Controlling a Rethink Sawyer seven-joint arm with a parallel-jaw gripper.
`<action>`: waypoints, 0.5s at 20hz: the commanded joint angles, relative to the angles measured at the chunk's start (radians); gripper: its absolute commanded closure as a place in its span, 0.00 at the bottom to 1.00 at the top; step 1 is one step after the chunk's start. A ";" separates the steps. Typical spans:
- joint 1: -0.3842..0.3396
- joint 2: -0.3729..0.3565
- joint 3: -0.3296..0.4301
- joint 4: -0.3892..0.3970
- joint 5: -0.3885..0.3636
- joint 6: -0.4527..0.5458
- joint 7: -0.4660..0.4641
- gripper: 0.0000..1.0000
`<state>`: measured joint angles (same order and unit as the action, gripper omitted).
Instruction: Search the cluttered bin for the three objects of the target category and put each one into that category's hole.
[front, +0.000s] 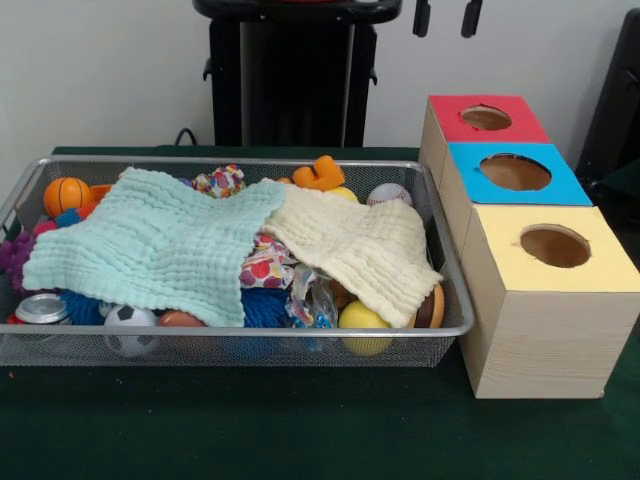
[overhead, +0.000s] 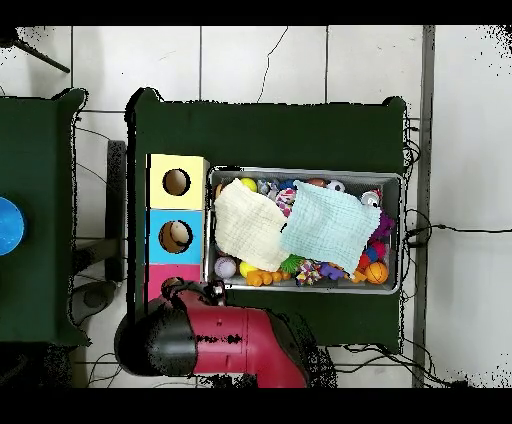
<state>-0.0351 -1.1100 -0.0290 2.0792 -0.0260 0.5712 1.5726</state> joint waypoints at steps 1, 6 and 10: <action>-0.053 0.111 -0.007 -0.151 -0.055 0.042 0.122 0.00; -0.073 0.150 -0.004 -0.211 -0.063 0.054 0.103 0.00; -0.095 0.172 0.004 -0.217 -0.069 0.025 0.081 0.00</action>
<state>-0.0835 -1.0175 -0.0287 1.9523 -0.0293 0.5712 1.5726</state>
